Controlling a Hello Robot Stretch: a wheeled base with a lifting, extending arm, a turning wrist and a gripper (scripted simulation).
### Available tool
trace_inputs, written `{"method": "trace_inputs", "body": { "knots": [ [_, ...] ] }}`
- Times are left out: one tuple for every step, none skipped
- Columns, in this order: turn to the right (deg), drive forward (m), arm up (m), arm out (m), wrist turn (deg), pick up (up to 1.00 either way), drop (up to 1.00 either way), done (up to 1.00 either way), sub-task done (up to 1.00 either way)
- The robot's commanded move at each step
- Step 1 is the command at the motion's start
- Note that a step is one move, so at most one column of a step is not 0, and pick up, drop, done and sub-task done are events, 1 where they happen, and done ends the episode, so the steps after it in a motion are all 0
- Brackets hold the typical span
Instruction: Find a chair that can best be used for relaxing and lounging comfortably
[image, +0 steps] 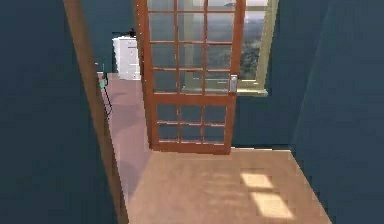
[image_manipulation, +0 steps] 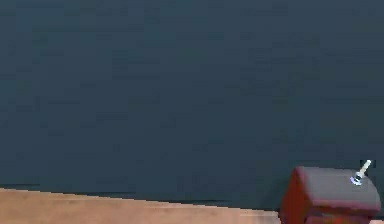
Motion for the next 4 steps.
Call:
{"method": "trace_inputs", "body": {
  "knots": [
    [-3.0,0.0,0.0,0.0,0.0,0.0,0.0,0.0,0.0],
    [0.0,1.0,0.0,0.0,0.0,0.0,0.0,0.0,0.0],
    [-15.0,0.0,0.0,0.0,0.0,0.0,0.0,0.0,0.0],
    [0.0,0.15,0.0,0.0,0.0,0.0,0.0,0.0,0.0]
  ]
}}
